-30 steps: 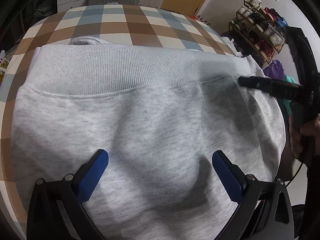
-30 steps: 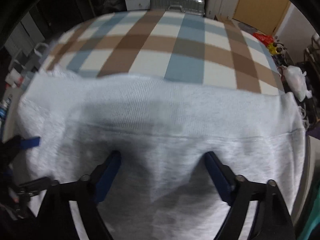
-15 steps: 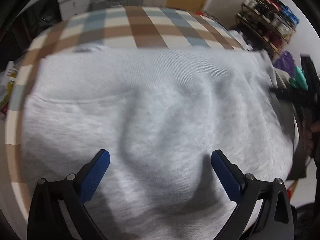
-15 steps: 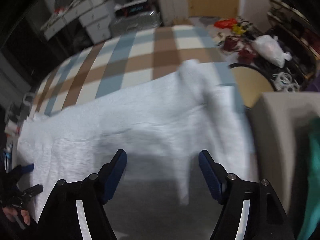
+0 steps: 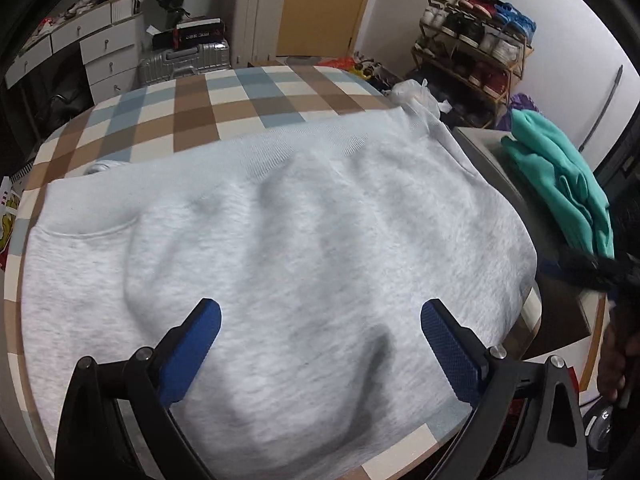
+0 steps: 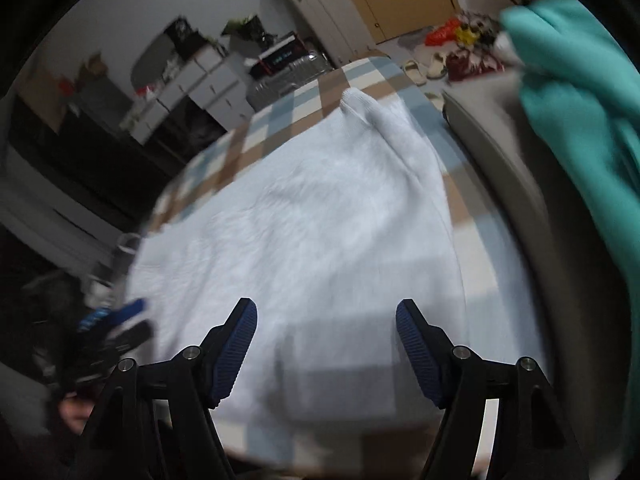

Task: Fold large clothes
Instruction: 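Smooth the sweatshirt edge with the right gripper while the left gripper presses the body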

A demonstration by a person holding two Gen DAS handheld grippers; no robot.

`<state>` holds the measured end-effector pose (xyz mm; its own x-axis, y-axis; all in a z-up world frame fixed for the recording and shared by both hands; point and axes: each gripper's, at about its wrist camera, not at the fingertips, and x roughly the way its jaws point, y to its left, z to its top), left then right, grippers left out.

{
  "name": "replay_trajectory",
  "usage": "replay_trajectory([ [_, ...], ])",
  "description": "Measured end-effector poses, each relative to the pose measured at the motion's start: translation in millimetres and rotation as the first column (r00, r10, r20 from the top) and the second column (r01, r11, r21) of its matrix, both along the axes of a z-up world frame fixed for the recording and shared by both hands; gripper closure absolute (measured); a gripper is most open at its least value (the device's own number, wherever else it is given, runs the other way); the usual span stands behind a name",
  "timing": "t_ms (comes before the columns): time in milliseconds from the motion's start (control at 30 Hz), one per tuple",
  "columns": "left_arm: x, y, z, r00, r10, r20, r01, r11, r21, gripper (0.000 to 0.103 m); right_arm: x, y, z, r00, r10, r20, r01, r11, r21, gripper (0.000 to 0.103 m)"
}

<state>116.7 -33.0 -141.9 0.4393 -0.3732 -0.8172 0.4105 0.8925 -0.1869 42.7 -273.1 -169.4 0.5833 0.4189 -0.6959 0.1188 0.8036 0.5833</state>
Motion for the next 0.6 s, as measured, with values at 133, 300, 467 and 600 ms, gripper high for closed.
replay_trajectory([
  [133, -7, -6, 5, 0.999, -0.01, 0.044, 0.009, 1.0, 0.019, 0.005, -34, -8, -30, 0.998, -0.008, -0.069, 0.015, 0.994, 0.108, 0.024],
  [300, -12, -13, 4, 0.997, -0.037, 0.064, 0.034, 0.998, 0.046, 0.005, -43, -8, -70, 0.994, -0.031, -0.107, 0.063, 0.949, 0.309, 0.024],
  [467, -6, -12, -1, 0.999, -0.016, 0.04, 0.013, 0.998, 0.066, 0.005, -21, 7, -66, 0.995, -0.043, -0.095, 0.066, 0.963, 0.26, 0.024],
  [600, 4, -15, -15, 1.0, -0.001, -0.019, 0.003, 0.996, 0.094, 0.005, -4, 17, -57, 0.989, -0.099, -0.108, 0.111, 0.988, 0.108, 0.024],
])
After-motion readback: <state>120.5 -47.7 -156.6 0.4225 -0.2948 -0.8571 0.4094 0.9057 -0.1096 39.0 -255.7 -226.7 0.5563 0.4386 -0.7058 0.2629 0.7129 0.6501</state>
